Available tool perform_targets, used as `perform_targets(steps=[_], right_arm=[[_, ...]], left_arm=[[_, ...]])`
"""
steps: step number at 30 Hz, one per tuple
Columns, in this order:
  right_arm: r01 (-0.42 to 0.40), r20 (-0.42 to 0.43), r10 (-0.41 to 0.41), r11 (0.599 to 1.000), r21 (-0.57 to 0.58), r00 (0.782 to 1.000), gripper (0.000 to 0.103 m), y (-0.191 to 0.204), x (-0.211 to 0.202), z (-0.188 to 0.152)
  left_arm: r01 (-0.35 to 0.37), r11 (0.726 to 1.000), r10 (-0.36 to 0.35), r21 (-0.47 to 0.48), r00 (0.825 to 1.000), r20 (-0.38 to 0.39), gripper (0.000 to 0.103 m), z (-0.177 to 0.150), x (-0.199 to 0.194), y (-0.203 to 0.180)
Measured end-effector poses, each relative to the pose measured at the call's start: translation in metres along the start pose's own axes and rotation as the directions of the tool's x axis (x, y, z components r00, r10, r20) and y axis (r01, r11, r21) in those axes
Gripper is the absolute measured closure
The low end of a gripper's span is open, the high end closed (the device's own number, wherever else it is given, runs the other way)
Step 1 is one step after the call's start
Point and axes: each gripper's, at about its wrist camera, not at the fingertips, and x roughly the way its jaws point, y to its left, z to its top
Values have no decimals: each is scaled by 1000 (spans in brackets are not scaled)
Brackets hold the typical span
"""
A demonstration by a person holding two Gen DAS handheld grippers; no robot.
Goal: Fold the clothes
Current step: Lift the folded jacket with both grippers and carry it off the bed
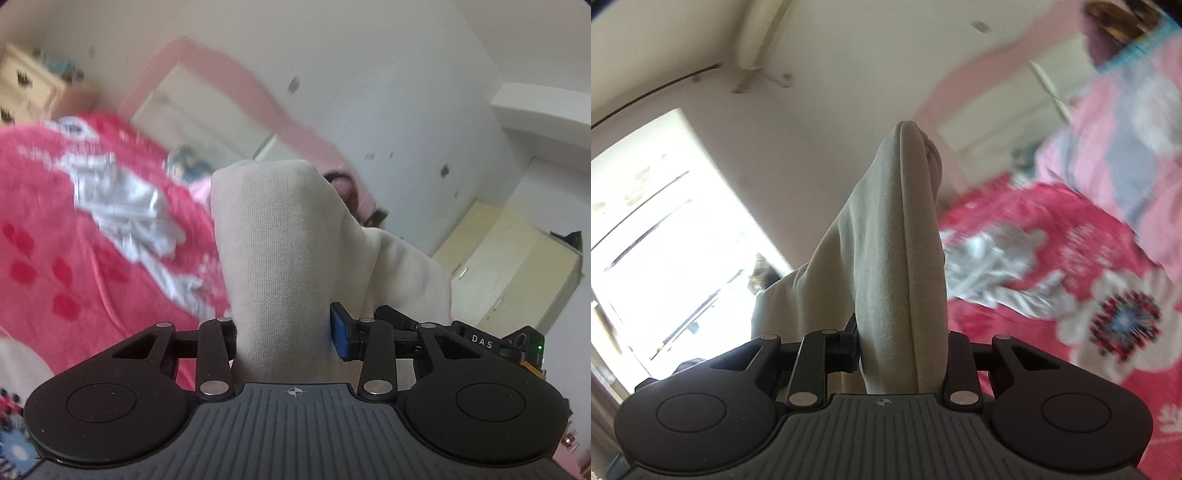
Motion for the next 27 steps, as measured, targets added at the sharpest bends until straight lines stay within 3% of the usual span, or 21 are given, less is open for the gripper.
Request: perform_targets(steps=[5, 11, 15, 20, 24, 27], right_arm=[[-139, -14, 138, 986, -95, 990, 73, 74, 11, 12], [-338, -108, 325, 929, -149, 940, 73, 177, 40, 3], [-465, -176, 438, 868, -173, 882, 73, 245, 60, -2], [-583, -301, 529, 802, -130, 794, 73, 310, 102, -35], [-623, -401, 549, 778, -76, 734, 73, 339, 140, -63], [-618, -478, 526, 784, -46, 703, 73, 352, 169, -84]], left_arm=[[-45, 999, 43, 12, 988, 147, 65, 27, -66, -20], [-85, 996, 92, -37, 941, 327, 65, 50, -166, -27], [-174, 984, 177, -48, 885, 430, 65, 52, -237, -35], [-311, 945, 318, -101, 800, 509, 65, 42, -313, -36], [-375, 908, 416, -188, 742, 526, 65, 31, -346, -21], [-388, 878, 478, -279, 710, 517, 65, 19, -354, 1]])
